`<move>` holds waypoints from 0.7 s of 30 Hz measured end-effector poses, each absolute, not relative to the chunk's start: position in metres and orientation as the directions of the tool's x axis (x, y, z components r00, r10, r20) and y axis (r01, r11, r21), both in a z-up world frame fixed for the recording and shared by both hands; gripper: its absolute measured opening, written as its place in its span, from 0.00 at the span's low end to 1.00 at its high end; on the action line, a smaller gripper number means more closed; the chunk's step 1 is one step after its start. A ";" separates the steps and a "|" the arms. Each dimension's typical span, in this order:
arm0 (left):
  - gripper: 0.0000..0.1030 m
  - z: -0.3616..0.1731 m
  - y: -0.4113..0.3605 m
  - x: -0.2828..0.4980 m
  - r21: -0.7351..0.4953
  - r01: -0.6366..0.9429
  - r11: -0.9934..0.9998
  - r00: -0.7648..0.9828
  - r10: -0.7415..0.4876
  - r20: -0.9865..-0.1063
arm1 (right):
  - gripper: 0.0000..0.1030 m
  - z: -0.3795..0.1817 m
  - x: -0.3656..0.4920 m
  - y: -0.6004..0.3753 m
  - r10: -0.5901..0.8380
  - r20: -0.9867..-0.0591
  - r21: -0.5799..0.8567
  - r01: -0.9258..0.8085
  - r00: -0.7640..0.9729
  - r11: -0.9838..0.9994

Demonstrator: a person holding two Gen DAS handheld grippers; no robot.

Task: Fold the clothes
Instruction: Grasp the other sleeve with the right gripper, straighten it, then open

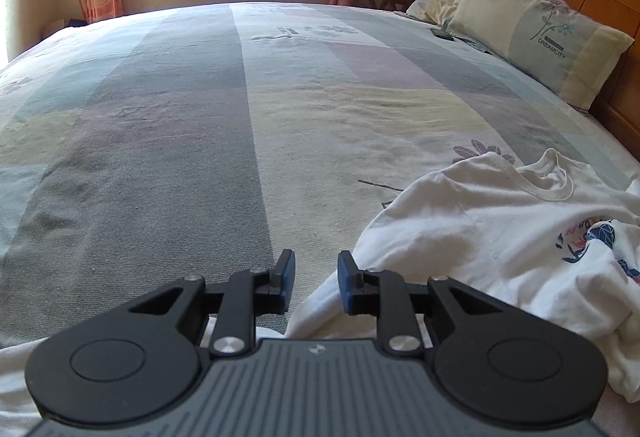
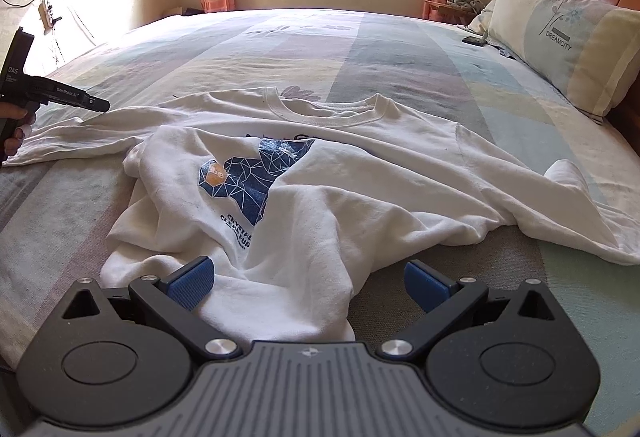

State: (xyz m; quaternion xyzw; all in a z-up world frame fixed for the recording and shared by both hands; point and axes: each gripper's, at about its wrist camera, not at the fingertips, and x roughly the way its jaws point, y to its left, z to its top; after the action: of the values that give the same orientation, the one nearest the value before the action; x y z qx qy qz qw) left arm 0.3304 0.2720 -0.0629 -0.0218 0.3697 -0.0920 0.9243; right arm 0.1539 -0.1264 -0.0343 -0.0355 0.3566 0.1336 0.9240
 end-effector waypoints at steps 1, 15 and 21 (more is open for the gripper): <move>0.21 -0.061 0.268 0.330 -0.124 0.154 0.980 0.714 -0.198 -0.672 | 1.00 -0.034 0.154 -0.127 0.223 -0.668 0.030 -0.273 0.710 0.962; 0.81 -0.036 0.211 0.290 -0.154 0.062 0.986 0.739 -0.149 -0.657 | 1.00 0.030 0.225 -0.099 0.484 -0.594 0.029 -0.585 0.643 0.811; 0.81 -0.046 0.225 0.301 -0.281 -0.055 0.958 0.751 -0.145 -0.644 | 0.90 0.041 0.301 -0.040 0.532 -0.701 -0.010 -0.753 0.475 0.658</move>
State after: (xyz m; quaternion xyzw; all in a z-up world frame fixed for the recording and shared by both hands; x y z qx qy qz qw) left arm 0.3012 0.2250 -0.0461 -0.1427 0.3517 -0.0244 0.9249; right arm 0.3011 -0.0403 0.0414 -0.1608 0.3427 0.3807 0.8437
